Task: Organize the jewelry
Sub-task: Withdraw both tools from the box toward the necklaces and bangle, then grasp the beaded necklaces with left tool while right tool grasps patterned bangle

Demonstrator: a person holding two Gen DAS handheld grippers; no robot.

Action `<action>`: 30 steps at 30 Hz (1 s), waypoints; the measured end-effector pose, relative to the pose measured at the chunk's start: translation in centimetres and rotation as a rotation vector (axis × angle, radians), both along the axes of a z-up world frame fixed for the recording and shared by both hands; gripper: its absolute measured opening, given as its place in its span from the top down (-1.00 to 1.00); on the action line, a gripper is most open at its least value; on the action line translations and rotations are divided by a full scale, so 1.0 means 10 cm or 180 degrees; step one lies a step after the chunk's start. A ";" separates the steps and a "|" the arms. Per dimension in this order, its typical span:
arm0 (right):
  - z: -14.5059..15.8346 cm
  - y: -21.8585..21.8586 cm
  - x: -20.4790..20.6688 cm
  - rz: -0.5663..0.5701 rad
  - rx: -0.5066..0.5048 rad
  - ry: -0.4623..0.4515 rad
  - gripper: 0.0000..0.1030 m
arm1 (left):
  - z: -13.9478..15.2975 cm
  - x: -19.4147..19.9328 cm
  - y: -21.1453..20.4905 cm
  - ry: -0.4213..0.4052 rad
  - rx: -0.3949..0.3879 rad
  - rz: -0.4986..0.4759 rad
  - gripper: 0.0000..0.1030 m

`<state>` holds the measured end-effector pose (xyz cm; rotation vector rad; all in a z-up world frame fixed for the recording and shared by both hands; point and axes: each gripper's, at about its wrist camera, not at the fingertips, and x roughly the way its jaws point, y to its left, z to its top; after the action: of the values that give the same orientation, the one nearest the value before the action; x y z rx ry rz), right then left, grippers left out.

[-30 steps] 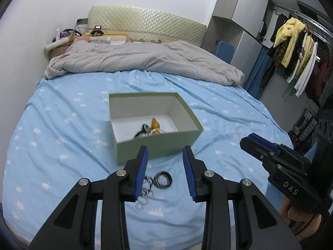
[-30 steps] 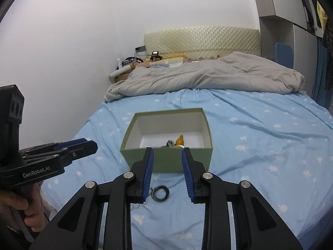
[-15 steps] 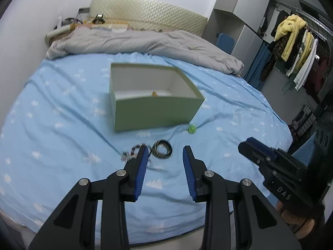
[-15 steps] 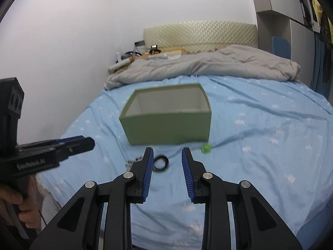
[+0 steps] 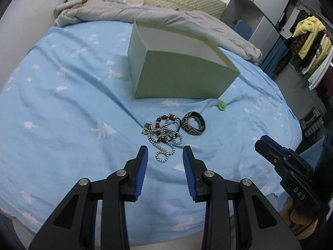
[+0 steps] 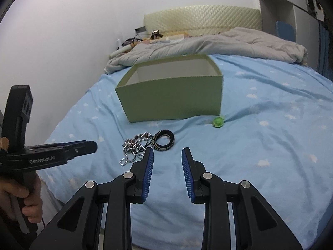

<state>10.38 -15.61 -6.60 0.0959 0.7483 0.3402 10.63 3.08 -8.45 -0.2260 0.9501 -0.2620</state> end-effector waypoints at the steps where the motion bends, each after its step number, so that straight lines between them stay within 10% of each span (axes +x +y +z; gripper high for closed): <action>1: -0.03 0.02 0.05 0.0021 -0.0006 0.0025 0.48 | -0.04 0.04 0.00 0.0019 -0.0007 -0.0007 0.32; 25: -0.79 0.35 1.01 0.0234 -0.0119 0.0535 0.52 | -0.63 0.71 -0.13 0.0311 0.0310 -0.0350 0.35; 30: -0.84 0.37 1.06 0.0199 -0.0180 0.0509 0.83 | -0.65 0.76 -0.13 0.0311 0.0359 -0.0363 0.71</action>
<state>21.02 -11.87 -14.99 0.0467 0.9201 0.3735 18.28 1.76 -14.98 -0.0816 1.0729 -0.3031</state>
